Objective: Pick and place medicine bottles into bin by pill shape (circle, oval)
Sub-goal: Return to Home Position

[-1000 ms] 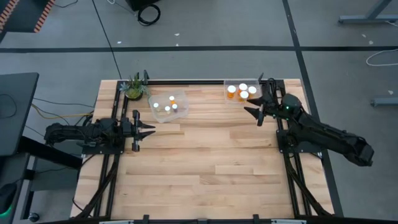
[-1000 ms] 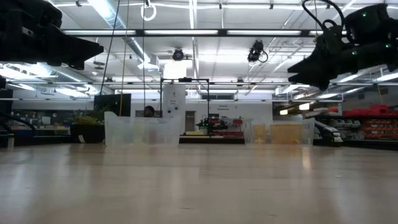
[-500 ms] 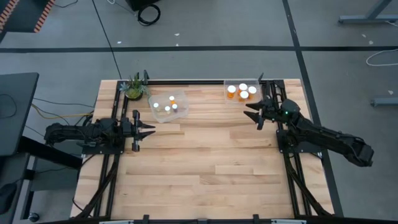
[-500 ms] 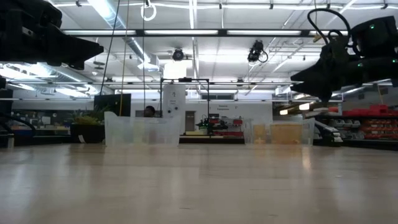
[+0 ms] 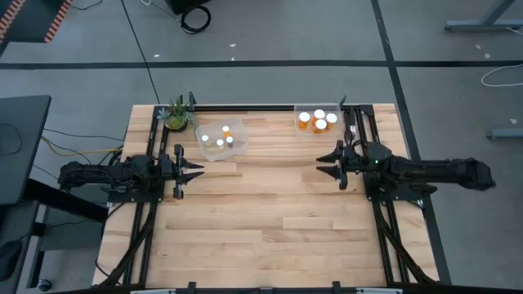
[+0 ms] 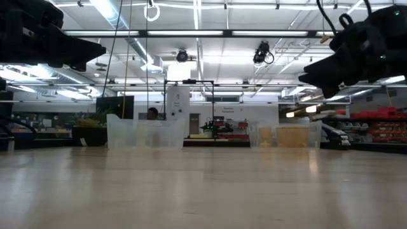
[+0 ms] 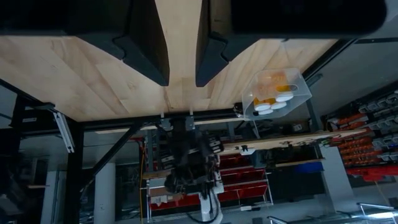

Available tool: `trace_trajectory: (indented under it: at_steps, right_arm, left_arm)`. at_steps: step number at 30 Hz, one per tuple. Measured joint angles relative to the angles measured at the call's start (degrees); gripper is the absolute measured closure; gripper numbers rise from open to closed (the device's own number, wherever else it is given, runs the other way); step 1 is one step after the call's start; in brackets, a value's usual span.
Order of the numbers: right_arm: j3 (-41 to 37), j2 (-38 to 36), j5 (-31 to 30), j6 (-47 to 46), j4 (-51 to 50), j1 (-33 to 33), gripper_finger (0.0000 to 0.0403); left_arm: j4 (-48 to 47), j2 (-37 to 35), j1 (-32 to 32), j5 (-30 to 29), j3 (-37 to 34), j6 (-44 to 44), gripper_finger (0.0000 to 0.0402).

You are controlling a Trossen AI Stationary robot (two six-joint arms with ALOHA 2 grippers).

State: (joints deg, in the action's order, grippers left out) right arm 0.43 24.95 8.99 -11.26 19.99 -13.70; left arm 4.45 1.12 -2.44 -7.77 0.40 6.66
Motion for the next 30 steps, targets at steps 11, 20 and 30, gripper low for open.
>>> trace_trajectory:
  at_steps: [11,20,30]
  right_arm:
    - [0.00,0.17,-5.72,4.26,-1.40,11.29,0.0257]
    - [0.00,0.17,-5.45,0.49,-2.08,11.29,0.0256]
    - [0.00,0.17,-5.35,0.37,-2.12,11.26,0.0256]
  left_arm:
    - [-0.02,0.00,-0.01,-0.01,0.00,0.00,0.0312]
    - [0.00,0.00,-0.01,-0.02,0.00,0.01,0.0313]
    - [-0.02,-0.01,0.00,-0.01,0.02,0.00,0.0308]
